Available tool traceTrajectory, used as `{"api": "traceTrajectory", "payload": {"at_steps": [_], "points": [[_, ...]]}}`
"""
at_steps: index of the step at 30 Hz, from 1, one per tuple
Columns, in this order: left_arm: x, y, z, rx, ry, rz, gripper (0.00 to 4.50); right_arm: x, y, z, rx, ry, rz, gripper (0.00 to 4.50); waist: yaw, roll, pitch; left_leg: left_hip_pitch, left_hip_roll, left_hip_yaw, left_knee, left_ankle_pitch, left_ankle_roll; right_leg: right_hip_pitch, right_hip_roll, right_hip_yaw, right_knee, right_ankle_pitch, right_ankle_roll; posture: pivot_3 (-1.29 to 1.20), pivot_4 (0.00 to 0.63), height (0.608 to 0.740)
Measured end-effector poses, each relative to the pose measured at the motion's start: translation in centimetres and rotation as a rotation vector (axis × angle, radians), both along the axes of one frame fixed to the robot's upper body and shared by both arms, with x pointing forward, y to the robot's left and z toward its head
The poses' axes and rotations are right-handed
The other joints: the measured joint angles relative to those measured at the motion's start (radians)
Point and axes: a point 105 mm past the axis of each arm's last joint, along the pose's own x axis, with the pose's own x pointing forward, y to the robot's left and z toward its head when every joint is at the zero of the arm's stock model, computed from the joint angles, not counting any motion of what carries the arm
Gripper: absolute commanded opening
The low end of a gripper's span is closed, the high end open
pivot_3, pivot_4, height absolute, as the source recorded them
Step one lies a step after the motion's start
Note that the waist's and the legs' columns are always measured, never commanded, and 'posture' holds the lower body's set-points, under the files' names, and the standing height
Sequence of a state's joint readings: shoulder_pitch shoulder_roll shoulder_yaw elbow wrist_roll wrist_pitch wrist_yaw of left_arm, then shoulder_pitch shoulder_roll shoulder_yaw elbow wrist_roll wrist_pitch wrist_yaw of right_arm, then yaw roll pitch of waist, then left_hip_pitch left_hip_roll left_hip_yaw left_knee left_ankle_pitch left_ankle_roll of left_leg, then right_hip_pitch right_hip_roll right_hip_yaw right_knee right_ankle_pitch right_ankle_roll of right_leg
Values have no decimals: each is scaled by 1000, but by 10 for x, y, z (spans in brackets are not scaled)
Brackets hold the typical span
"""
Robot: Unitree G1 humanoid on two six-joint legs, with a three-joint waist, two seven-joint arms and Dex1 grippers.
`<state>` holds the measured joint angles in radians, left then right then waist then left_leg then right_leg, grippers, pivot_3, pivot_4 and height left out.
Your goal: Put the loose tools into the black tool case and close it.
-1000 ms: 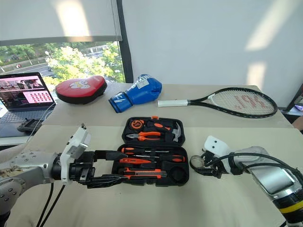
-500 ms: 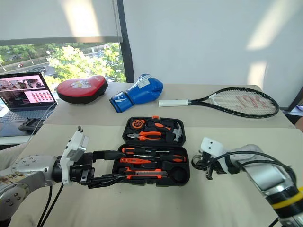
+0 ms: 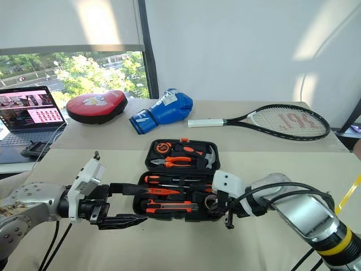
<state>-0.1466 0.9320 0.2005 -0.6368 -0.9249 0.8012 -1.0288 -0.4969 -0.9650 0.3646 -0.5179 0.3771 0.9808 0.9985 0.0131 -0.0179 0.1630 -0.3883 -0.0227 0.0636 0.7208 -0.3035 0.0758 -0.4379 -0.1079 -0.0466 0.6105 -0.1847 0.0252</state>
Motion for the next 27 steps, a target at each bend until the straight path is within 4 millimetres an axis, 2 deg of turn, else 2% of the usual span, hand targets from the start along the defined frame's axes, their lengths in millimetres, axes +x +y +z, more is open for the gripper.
{"api": "traceTrajectory", "payload": {"at_steps": [5, 11, 15, 17, 20, 23, 25, 27], "points": [[-1, 4, 0, -6, -13, 12, 4002, 0, 4, -5, -29, 27, 28, 54, -1, 0, 0, 0, 0, 0, 0, 0, -1, 0, 0, -1, 0, 0, 0, 0, 150, 740], [-3, 8, -7, -2, -3, 27, 4002, 6, 3, -4, -54, -6, 47, 1954, 0, 0, 0, 1, 0, -1, -1, 0, -1, 1, 0, -2, 0, 0, 0, 0, 150, 740], [1, 13, -7, -6, -13, 56, 4002, 5, 7, 8, 76, 25, 23, 1954, 1, 0, 0, 0, 0, -1, -1, 0, -1, 0, 0, -2, 0, 0, 0, 0, 150, 740], [5, 14, -7, -32, -14, 85, 4002, 5, 8, 22, 167, 15, 3, 1954, 0, 0, 0, 0, 1, -1, -1, 0, -1, 0, 0, -2, 0, 0, 0, 0, 150, 740], [18, 15, -6, -93, -2, 161, 4002, 7, 7, 39, 292, -19, -49, 1954, 2, 0, 0, 0, 1, -2, -1, 0, -1, 1, 0, -2, 0, 0, 0, 0, 150, 740], [39, 21, -5, -134, -5, 280, 4002, 13, 1, 42, 356, -59, -146, 1954, 6, 0, 0, 0, 0, -2, -1, 0, -1, 1, -1, -2, 1, 1, 0, 0, 150, 740], [68, 28, -8, -125, -2, 424, 4002, 29, -5, 46, 404, -104, -255, 2450, 6, 0, 0, 0, -1, -2, 0, 2, -1, 1, 0, -2, 1, 2, -1, 0, 150, 740], [85, 33, -14, -101, 24, 520, 4002, 37, -12, 47, 401, -119, -316, 2885, 4, -1, 0, 1, -2, -2, -1, 3, -1, 1, 0, -2, 1, 3, -1, 0, 150, 740]]}}
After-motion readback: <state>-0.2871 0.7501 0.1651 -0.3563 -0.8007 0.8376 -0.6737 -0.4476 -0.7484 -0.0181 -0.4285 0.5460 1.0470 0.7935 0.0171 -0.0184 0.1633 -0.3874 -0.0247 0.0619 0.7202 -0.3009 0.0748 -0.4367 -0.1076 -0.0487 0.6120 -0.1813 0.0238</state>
